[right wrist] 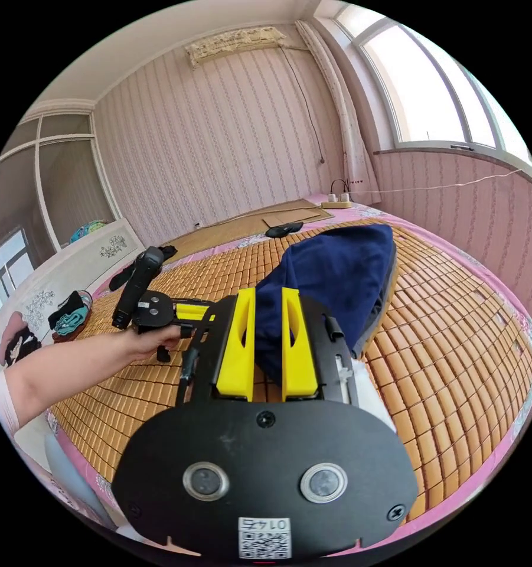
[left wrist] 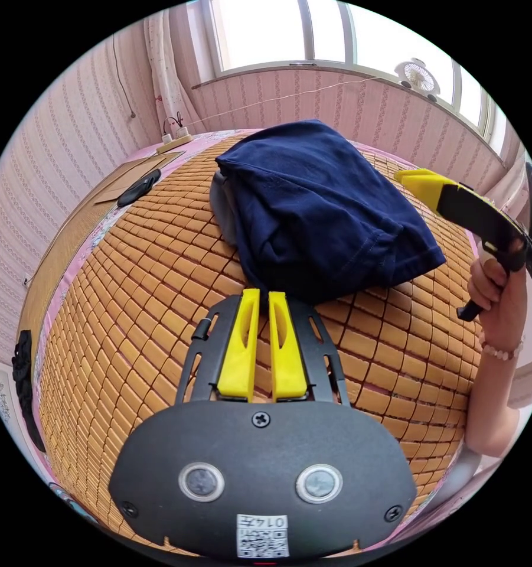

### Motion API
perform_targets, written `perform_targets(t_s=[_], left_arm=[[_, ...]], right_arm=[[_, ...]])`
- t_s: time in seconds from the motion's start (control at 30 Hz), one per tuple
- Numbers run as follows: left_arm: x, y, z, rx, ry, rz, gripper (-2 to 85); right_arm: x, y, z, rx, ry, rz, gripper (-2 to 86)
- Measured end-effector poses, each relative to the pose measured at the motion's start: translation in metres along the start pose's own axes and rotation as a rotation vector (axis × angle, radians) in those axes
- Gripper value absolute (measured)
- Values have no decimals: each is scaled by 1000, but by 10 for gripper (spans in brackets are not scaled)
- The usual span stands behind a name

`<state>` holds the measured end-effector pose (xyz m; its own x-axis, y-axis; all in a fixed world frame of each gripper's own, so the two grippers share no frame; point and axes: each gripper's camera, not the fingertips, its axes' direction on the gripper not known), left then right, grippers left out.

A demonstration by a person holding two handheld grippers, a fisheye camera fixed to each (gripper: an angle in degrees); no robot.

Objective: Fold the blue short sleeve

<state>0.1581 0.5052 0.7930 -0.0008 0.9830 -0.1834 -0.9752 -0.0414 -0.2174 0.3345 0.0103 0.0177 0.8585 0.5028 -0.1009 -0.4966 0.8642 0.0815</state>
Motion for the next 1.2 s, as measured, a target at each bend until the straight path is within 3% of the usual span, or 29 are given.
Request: perform_targets(t_s=[0.07, 0.2, 0.37, 0.47, 0.53, 0.67, 0.8, 0.97, 1.03, 1.1, 1.2], left_arm=[[-8, 4, -5, -3, 13, -5, 32], [-24, 11, -15, -6, 44, -21, 37], [-44, 26, -35, -6, 66, -31, 21], [-51, 41, -56, 12, 33, -47, 2], [-58, 57, -82, 45, 41, -84, -3], [-78, 113, -193, 197, 144, -148, -9], [-76, 178, -295, 232, 178, -84, -10], [-83, 358, -450, 342, 239, -109, -10], [-88, 446, -502, 423, 270, -178, -10], [-92, 537, -542, 475, 292, -285, -10], [-82, 692, -604, 553, 247, -515, -10]], right_arm=[[0, 3, 5, -20, -53, -24, 78], [13, 9, 43, -259, -35, 44, 73], [14, 19, 32, -227, 31, 41, 21], [18, 26, 9, -116, 4, 41, 13], [24, 34, -25, 83, -53, 20, 10], [47, 61, -65, 319, -244, 98, 7], [44, 99, -110, 498, -351, 211, 6], [-24, 102, -215, 474, -464, -12, 6], [-65, 126, -242, 340, -442, -136, 5], [-83, 152, -244, 193, -414, -124, 5], [-93, 204, -242, 42, -568, 21, 4]])
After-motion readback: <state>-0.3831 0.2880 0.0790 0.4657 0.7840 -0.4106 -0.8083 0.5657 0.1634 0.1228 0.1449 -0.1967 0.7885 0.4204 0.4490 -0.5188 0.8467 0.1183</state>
